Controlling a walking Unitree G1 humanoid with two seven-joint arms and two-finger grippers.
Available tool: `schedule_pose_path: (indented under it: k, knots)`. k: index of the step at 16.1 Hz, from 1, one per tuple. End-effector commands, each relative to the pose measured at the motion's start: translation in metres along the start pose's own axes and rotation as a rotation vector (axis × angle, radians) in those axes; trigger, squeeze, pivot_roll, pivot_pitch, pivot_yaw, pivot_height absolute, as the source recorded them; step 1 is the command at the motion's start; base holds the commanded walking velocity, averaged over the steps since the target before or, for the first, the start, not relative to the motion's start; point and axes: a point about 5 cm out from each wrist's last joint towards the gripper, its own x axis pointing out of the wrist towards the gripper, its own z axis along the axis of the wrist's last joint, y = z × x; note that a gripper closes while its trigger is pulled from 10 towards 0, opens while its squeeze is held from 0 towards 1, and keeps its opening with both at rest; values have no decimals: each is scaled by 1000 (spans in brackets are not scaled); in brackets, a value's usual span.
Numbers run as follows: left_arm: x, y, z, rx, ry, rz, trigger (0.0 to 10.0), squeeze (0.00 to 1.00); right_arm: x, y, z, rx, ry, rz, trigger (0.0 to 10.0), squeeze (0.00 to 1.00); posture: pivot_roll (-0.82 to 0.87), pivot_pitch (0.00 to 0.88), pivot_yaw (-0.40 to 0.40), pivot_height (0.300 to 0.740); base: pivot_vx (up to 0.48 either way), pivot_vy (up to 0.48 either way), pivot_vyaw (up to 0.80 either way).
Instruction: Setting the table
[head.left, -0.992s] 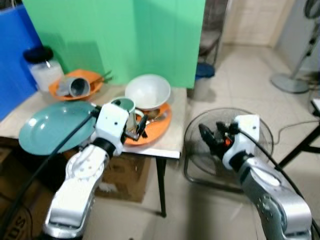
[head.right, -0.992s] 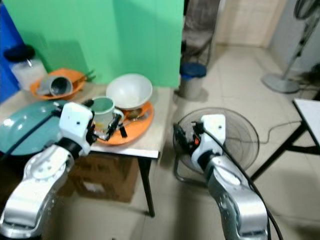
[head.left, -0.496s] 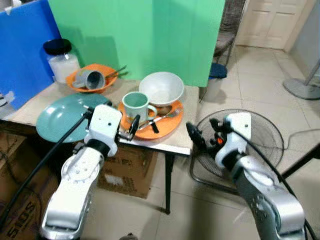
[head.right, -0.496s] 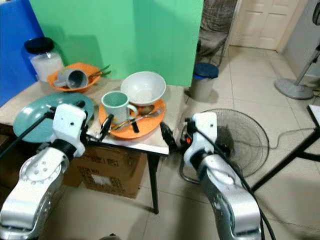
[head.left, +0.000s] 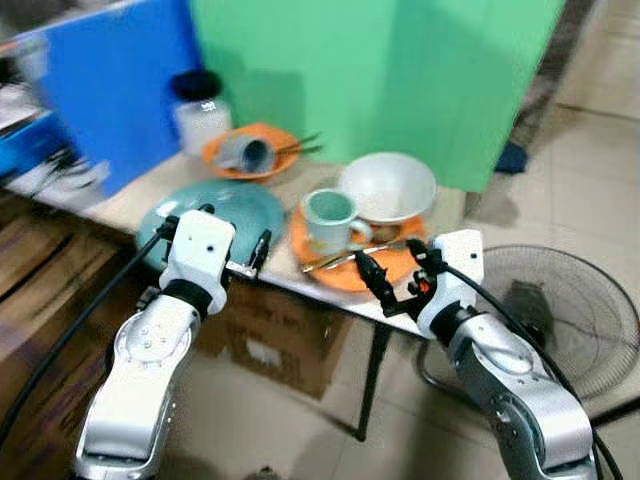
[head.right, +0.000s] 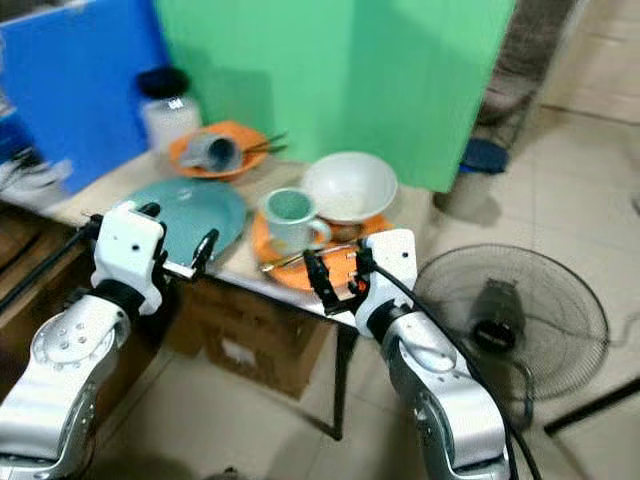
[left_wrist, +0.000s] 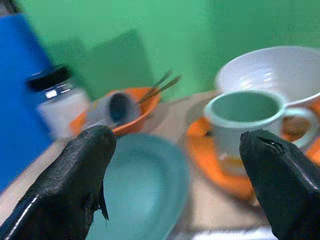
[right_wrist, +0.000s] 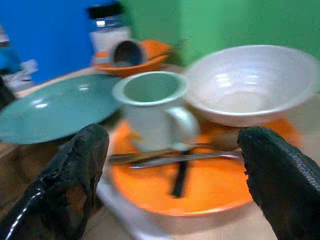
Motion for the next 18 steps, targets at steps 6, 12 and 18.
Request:
schedule_pose_path:
  k: [6,12,18]
  knots:
    - [0,-1,6,4,-23,-17,10000,0,2,-3,5,-41,-36,-16,10000,0,158,0,33,740,332,0,0]
    - [-6,-8,9,14,-34,-116,10000,0,0,-1,11,-87,-47,94,10000,0,161,0,29,740,110,0,267]
    - [-10,-3,3,28,-12,-260,10000,0,30,-10,11,-151,-28,156,10000,1000,158,0,41,740,0,0,0]
